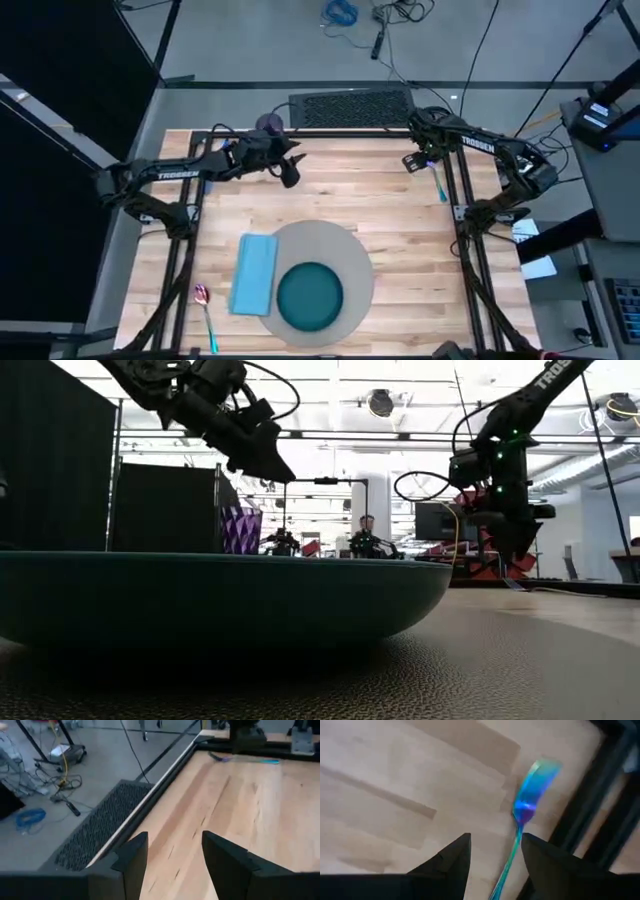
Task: Set table place
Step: Put the blue fork on the blue table napkin
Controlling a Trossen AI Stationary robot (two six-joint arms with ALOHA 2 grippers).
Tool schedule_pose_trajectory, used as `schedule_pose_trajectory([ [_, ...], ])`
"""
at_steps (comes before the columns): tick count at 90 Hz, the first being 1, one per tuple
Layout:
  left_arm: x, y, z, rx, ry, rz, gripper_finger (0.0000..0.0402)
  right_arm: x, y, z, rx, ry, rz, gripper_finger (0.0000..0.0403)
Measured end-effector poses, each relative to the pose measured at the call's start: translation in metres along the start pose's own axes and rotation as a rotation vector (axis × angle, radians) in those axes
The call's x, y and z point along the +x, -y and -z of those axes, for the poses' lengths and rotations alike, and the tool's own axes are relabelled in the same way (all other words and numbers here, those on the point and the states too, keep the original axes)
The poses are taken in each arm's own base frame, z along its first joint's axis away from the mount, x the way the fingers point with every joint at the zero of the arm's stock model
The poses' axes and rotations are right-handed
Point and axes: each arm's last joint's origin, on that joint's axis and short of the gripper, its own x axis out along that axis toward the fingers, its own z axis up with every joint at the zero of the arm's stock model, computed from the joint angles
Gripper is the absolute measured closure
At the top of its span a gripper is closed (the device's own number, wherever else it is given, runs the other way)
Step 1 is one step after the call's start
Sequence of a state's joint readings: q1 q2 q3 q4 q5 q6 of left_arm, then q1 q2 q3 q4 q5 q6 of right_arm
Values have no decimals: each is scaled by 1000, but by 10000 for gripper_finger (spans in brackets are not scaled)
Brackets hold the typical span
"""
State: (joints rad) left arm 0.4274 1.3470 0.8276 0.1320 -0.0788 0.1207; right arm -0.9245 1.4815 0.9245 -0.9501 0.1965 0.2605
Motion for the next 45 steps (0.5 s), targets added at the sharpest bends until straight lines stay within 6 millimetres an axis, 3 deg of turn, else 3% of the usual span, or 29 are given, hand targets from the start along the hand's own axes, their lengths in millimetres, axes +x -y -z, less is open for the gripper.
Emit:
schedule_pose_trajectory([
  [11,0,-1,-4,27,36,-3,230,-3,-4,15,24,-90,132,236],
  [25,0,0,-8,63,75,11,230,-1,-8,9,53,6,151,236],
  [45,-1,1,-8,44,78,17,230,18,-11,19,29,59,250,236],
])
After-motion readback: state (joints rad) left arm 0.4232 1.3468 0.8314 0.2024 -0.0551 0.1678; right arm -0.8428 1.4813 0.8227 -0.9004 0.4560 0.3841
